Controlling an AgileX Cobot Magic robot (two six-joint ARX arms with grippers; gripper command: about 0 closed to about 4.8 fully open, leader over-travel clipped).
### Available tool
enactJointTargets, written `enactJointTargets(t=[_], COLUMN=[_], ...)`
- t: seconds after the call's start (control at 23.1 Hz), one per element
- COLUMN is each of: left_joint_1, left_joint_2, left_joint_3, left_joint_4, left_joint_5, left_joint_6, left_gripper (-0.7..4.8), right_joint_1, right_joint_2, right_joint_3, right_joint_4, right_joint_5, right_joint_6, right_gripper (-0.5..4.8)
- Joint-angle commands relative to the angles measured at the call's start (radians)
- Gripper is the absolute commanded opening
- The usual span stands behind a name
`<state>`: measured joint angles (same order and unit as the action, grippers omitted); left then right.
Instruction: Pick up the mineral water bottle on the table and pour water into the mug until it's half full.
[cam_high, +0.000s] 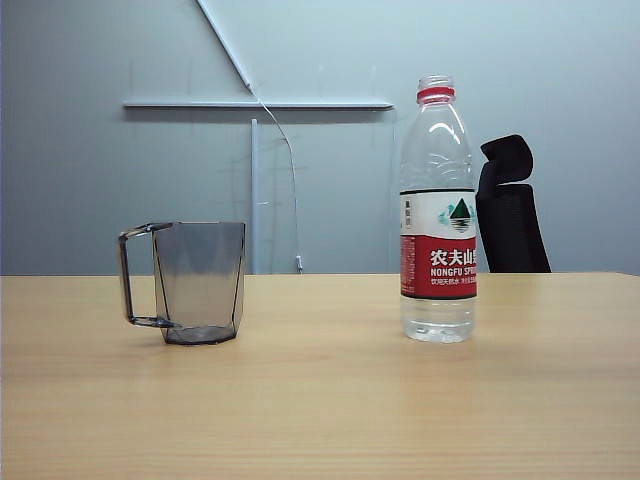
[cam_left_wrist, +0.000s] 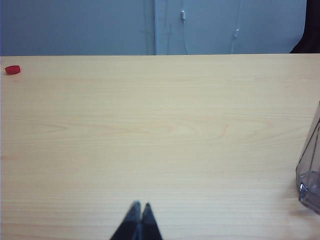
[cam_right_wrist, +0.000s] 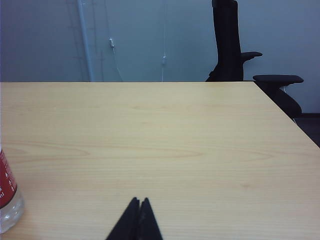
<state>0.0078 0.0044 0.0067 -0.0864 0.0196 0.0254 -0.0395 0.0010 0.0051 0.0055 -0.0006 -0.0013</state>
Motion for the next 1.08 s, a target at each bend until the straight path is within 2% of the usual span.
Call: enactJointTargets(t=[0.04, 0.43, 0.52, 0.73, 0.86, 0.95, 1.08], left_joint_1=[-0.001, -0.015, -0.067, -0.305, -0.452, -0.492, -0.496], left_joint_2=[0.002, 0.008, 0.034, 0.102, 0.120, 0.127, 0.127], left_joint_3=[0.002, 0.002, 0.002, 0.002, 0.002, 0.002, 0.002], left_joint_4=[0.013, 0.014, 0.013, 0.013, 0.013, 0.013, 0.013], left_joint_5=[0.003, 0.003, 0.002, 0.003, 0.003, 0.004, 0.003], left_joint_6=[-0.003, -0.003, -0.003, -0.003, -0.003, -0.003, -0.003], left_gripper=[-0.02, -0.02, -0.02, -0.02, -0.02, -0.02, -0.02], right_joint_1=[0.000, 0.001, 0.001, 0.001, 0.003, 0.031, 0.125], right_joint_2=[-0.002, -0.002, -0.002, -0.002, -0.002, -0.001, 0.006], right_joint_3=[-0.005, -0.005, -0.005, -0.003, 0.002, 0.033, 0.096], right_joint_4=[0.014, 0.014, 0.019, 0.028, 0.028, -0.018, -0.098], right_joint_5=[0.001, -0.003, -0.036, -0.186, -0.325, -0.376, -0.329], right_joint_6=[-0.003, 0.011, 0.080, 0.198, 0.342, 0.375, 0.359], right_gripper=[-0.01, -0.01, -0.01, 0.00, 0.02, 0.05, 0.05])
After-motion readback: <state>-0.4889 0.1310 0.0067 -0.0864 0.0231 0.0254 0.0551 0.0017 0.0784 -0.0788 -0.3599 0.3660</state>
